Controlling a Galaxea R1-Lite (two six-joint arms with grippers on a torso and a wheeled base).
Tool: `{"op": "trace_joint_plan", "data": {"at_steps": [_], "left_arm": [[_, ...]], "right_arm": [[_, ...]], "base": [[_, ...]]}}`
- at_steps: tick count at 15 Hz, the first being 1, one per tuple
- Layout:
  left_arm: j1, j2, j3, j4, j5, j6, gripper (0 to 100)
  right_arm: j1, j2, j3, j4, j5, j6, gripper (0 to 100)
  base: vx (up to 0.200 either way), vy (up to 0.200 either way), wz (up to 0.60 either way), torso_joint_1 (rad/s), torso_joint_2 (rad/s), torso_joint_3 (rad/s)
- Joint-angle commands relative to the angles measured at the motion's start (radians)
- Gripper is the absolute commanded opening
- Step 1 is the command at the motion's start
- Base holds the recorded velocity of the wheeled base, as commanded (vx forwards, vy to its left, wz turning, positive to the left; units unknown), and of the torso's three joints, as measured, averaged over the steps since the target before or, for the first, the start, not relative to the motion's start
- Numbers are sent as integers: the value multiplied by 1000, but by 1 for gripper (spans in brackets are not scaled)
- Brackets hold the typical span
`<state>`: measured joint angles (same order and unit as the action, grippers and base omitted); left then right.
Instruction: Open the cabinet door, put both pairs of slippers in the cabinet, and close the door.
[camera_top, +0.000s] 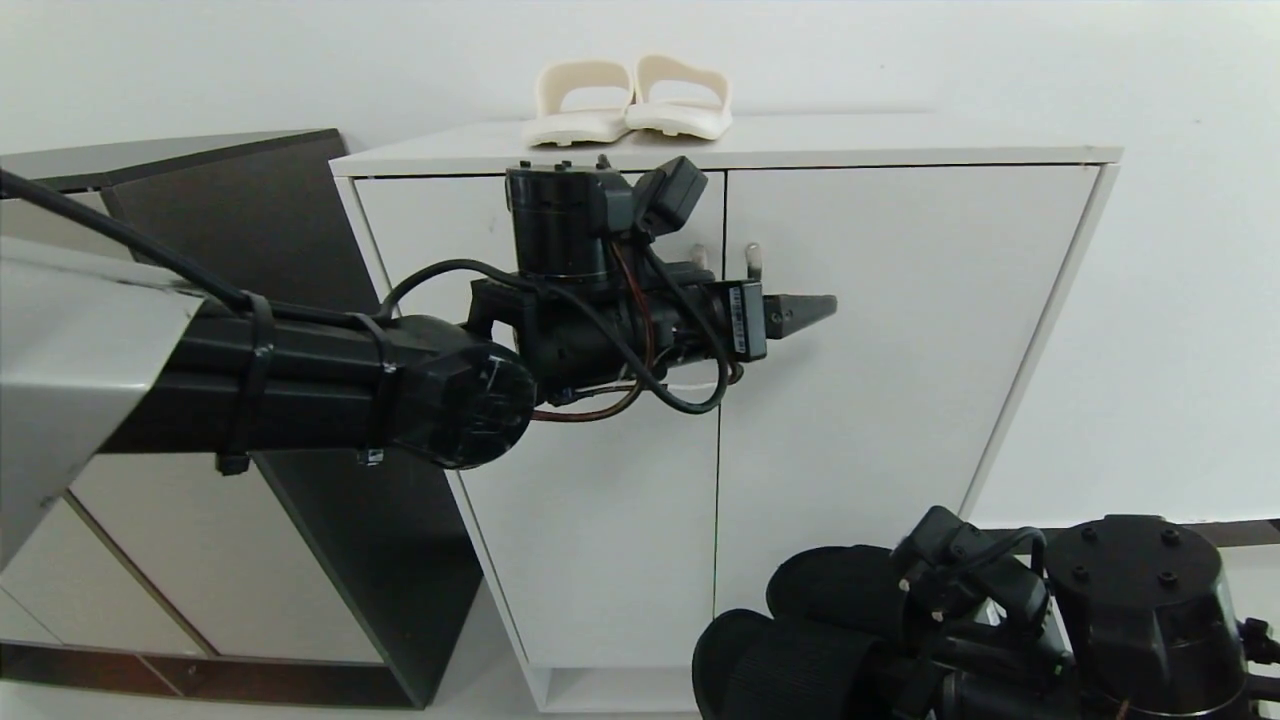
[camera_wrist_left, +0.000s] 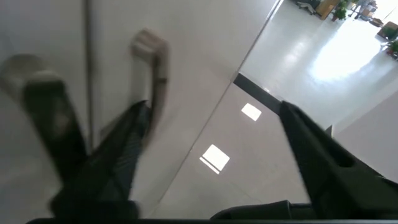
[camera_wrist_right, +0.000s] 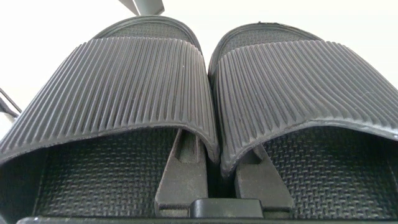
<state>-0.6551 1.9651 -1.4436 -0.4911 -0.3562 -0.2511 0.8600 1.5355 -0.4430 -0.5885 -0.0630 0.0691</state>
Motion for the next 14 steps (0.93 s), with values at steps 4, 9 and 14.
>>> {"op": "trace_joint_plan", "data": {"at_steps": [4, 9, 14], "left_arm": [[-8, -68, 60, -1, -3, -1, 0], [-60, -204, 232, -9, -3, 1, 0], [-57, -285, 390, -110, -4, 3, 0]], "right_arm": [[1, -3, 10, -1, 49, 0, 0], [1, -63, 56, -1, 173, -42, 0], [1, -58, 66, -1, 173, -51, 0]], "base": [[0, 0, 0, 0, 0, 0], [0, 0, 0, 0, 0, 0], [0, 0, 0, 0, 0, 0]]}}
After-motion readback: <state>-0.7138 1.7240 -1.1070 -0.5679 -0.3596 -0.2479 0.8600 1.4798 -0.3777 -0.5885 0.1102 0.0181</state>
